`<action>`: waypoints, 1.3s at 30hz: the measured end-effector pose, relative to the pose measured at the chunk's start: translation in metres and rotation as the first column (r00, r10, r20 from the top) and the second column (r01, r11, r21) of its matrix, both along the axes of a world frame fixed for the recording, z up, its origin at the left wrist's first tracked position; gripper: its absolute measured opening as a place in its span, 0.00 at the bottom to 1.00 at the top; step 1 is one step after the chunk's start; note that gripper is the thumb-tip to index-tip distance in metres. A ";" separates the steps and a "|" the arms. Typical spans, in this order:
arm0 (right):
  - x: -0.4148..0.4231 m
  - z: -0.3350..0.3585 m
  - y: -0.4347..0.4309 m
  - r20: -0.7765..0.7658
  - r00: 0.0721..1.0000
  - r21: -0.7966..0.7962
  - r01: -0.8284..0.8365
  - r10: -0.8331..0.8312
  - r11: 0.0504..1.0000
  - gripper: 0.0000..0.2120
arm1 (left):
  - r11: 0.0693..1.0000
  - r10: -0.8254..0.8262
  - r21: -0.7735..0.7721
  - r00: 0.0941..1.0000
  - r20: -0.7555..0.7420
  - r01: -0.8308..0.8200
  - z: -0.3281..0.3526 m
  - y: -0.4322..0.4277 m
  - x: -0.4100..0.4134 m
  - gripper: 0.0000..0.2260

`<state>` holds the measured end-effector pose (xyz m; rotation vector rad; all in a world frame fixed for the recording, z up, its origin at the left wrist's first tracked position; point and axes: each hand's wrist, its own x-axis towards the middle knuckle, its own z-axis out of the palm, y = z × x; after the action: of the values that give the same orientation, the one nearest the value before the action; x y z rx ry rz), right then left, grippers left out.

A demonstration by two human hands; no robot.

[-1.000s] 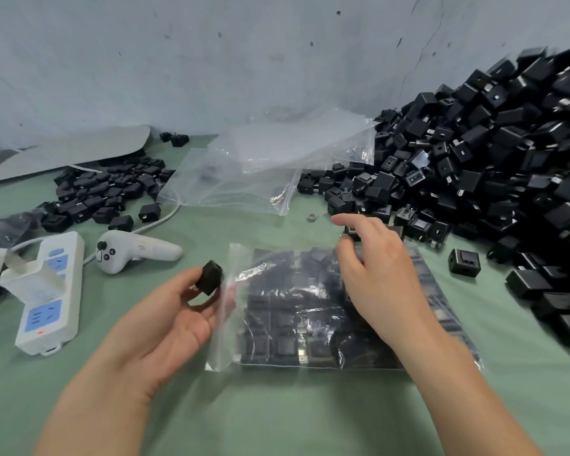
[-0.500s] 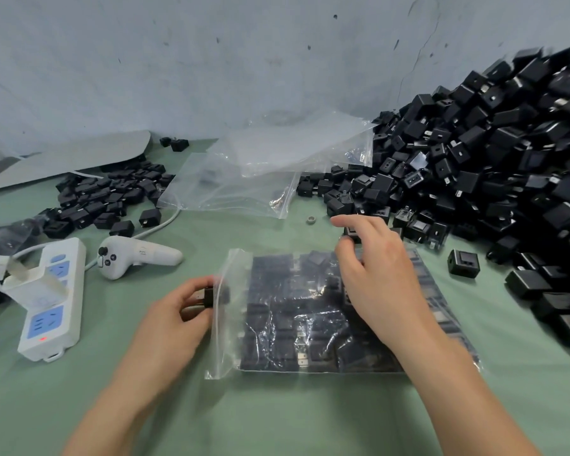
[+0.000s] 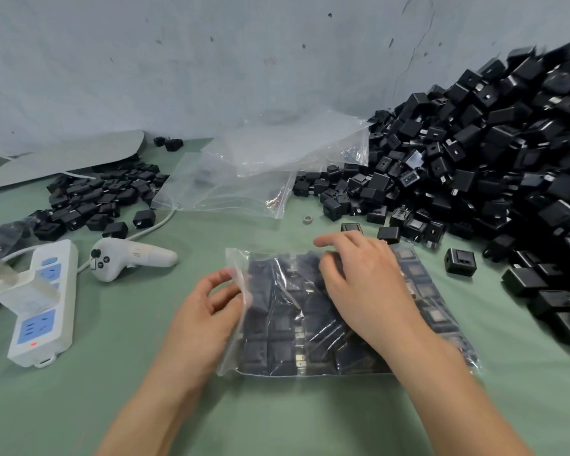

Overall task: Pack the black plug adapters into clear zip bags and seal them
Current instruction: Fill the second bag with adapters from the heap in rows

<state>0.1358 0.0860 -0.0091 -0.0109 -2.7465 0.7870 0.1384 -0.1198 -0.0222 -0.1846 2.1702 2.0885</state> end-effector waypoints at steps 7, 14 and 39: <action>0.000 -0.001 0.001 -0.014 1.000 0.036 0.006 -0.005 0.999 0.16 | 0.974 0.186 0.129 0.982 0.030 -0.188 0.008 -0.016 -0.005 0.11; 0.002 0.000 -0.003 -0.020 1.000 0.056 0.008 -0.007 0.998 0.15 | 0.947 0.060 -0.300 0.980 -0.190 -0.116 0.004 0.010 0.004 0.19; 0.003 -0.001 -0.002 -0.056 0.998 0.064 -0.033 0.037 0.997 0.15 | 0.972 0.139 -0.181 0.988 -0.064 -0.148 0.020 0.001 -0.006 0.09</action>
<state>0.1391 0.0835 -0.0101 0.0715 -2.7231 0.6976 0.1328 -0.1193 -0.0024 -0.3183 2.4511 1.9792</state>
